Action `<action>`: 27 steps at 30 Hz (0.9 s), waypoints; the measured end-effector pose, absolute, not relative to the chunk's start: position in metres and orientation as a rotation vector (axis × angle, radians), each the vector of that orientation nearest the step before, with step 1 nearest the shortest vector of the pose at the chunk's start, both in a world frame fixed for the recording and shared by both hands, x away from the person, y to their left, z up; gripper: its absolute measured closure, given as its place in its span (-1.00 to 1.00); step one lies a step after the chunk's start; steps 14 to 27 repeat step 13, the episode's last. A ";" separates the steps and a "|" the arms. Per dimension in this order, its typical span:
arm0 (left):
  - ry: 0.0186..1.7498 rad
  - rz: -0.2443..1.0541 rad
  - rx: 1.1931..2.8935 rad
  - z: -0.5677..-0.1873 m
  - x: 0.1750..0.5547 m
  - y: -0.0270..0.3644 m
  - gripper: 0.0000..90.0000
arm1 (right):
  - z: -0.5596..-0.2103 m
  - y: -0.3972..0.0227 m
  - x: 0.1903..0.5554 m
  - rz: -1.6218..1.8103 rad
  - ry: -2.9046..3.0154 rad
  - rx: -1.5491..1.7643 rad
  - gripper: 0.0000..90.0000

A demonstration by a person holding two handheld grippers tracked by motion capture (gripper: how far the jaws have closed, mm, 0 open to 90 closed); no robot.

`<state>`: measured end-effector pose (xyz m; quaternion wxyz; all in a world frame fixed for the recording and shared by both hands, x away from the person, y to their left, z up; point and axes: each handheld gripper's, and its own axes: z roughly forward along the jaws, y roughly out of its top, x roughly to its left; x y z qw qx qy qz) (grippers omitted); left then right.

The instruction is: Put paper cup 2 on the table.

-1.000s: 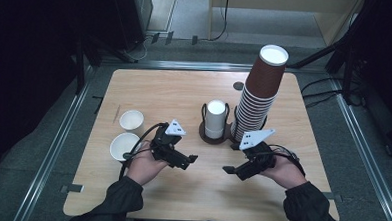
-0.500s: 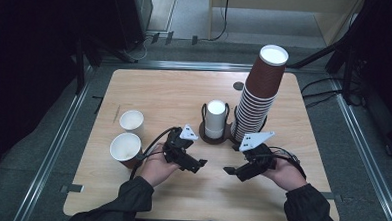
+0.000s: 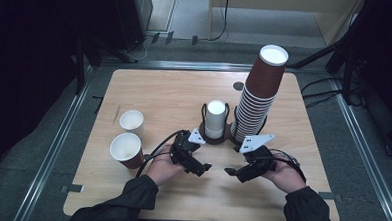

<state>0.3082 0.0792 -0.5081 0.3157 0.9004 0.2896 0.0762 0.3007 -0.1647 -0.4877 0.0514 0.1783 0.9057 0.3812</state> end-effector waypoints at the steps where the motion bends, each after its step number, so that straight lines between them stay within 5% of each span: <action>1: 0.761 0.198 2.374 -0.509 0.308 0.079 -1.00 | -0.488 -0.165 0.301 1.161 2.755 0.544 -0.57; 27: 0.778 0.199 2.379 -0.514 0.308 0.083 -1.00 | -0.490 -0.164 0.302 1.150 2.756 0.470 -0.57</action>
